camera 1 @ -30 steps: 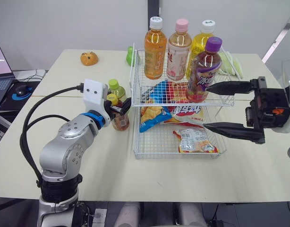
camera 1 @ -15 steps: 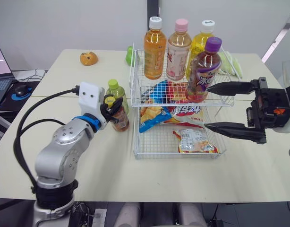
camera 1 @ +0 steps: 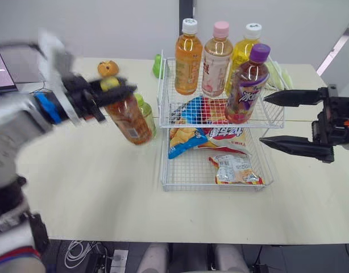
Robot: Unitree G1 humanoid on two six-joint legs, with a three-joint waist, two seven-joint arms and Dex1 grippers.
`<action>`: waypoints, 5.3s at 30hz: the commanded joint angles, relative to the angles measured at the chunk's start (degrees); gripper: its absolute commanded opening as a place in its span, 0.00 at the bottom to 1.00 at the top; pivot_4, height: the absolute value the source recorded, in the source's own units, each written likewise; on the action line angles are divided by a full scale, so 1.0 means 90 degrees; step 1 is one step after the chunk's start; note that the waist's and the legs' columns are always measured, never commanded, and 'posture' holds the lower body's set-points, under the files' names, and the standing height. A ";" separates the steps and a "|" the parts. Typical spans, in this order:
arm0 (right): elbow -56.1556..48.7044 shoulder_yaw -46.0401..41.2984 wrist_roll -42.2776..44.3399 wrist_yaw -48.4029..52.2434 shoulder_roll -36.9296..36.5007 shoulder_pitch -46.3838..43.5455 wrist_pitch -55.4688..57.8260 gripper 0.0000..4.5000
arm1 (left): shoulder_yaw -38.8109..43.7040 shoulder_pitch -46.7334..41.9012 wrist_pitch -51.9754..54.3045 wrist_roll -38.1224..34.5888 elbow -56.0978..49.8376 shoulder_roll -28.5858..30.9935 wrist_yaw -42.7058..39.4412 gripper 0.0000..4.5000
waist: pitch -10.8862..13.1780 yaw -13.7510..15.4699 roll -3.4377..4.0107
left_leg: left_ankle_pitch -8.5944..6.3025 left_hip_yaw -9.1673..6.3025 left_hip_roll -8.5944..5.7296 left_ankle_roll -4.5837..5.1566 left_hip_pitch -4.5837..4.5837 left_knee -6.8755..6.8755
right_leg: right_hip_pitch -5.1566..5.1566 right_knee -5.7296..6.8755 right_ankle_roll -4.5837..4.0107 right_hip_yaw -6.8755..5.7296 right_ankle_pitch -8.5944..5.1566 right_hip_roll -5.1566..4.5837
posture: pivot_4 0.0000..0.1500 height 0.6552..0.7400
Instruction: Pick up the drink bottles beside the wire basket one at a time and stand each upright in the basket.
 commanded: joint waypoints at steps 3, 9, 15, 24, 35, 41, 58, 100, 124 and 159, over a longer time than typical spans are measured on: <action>-0.0100 -0.0513 0.0049 -0.0072 -0.0129 0.0028 -0.0033 1.00 | -0.0281 -0.1641 0.0005 -0.0087 0.1469 0.0949 -0.1192 0.31 | -0.0001 -0.0051 0.0002 | -0.0001 0.0007 0.0000 0.0000 0.0007 -0.0007 | -0.0001 -0.0001 0.0001 0.0013 -0.0001 -0.0001 | 1.00 1.00; -0.0269 -0.0662 0.0224 -0.0305 -0.0159 0.0084 0.0132 1.00 | -0.1358 -0.3609 -0.0174 0.0446 0.2829 0.0717 -0.2042 0.31 | 0.0002 -0.0079 -0.0002 | 0.0000 0.0001 0.0000 0.0000 0.0003 0.0000 | 0.0001 0.0004 0.0003 0.0006 -0.0002 0.0001 | 1.00 1.00; -0.0339 -0.0643 0.0350 -0.0576 -0.0162 -0.0001 0.0223 1.00 | -0.2103 -0.5097 -0.0390 0.1052 0.4023 -0.0321 -0.2619 0.31 | 0.0003 -0.0073 -0.0004 | 0.0000 0.0001 -0.0004 0.0000 -0.0002 0.0001 | 0.0003 0.0000 0.0006 0.0005 -0.0003 -0.0002 | 1.00 1.00; -0.0416 -0.0792 0.0446 -0.0790 -0.0114 0.0205 0.0222 1.00 | -0.3158 -0.4667 -0.1946 0.2447 0.3947 -0.1656 -0.2943 0.31 | 0.0004 -0.0168 -0.0002 | 0.0001 0.0012 -0.0002 0.0000 -0.0019 -0.0001 | -0.0033 0.0017 0.0005 0.0029 -0.0002 -0.0004 | 1.00 1.00; -0.0203 -0.1388 0.0688 -0.0894 -0.0322 0.0348 0.0433 1.00 | -0.3131 -0.4388 -0.2004 0.2766 0.3946 -0.2689 -0.2608 0.31 | 0.0004 -0.0145 -0.0002 | 0.0001 0.0005 -0.0009 0.0001 -0.0052 0.0008 | -0.0054 0.0011 0.0006 0.0018 -0.0003 -0.0011 | 1.00 1.00; -0.0145 -0.1689 0.0733 -0.0863 -0.0415 0.0490 0.0555 1.00 | -0.3267 -0.4622 -0.2546 0.3200 0.4698 -0.3141 -0.2649 0.31 | 0.0004 -0.0141 -0.0002 | 0.0002 0.0002 -0.0011 0.0003 -0.0050 0.0010 | -0.0048 0.0015 0.0007 0.0012 -0.0002 -0.0011 | 1.00 1.00; -0.0344 -0.2063 0.0964 -0.1000 -0.0372 0.0766 0.0595 1.00 | -0.3019 -0.5165 -0.2692 0.3296 0.5547 -0.3289 -0.3737 0.75 | 0.0004 -0.0151 -0.0001 | 0.0003 0.0003 -0.0012 0.0003 -0.0048 0.0010 | -0.0047 0.0017 0.0007 0.0011 -0.0002 -0.0011 | 1.00 1.00; -0.0986 0.0244 0.0962 -0.1414 0.0046 -0.0345 0.0026 1.00 | -0.0081 0.1299 -0.2555 0.2739 0.1469 -0.0491 -0.1255 0.99 | -0.0004 -0.0079 0.0012 | 0.0004 0.0010 -0.0007 0.0004 -0.0013 0.0006 | -0.0032 0.0019 0.0002 0.0018 0.0003 -0.0047 | 1.00 1.00; -0.1197 -0.0067 0.1427 -0.1495 -0.0517 -0.0406 0.0227 1.00 | -0.1415 0.0558 -0.2929 0.3922 0.1302 -0.2708 0.1820 0.99 | -0.0006 -0.0009 0.0007 | 0.0005 0.0015 -0.0012 0.0005 -0.0017 0.0010 | -0.0032 0.0020 0.0002 0.0016 0.0007 -0.0027 | 1.00 1.00; -0.0785 -0.0247 -0.0390 -0.0287 -0.0066 0.0719 -0.0627 1.00 | -0.0500 -0.0746 -0.2060 0.2267 0.1786 -0.1183 -0.0193 0.30 | -0.0002 0.0000 0.0000 | 0.0006 0.0005 -0.0003 0.0003 -0.0027 0.0011 | -0.0038 0.0019 0.0000 0.0007 0.0009 -0.0011 | 1.00 1.00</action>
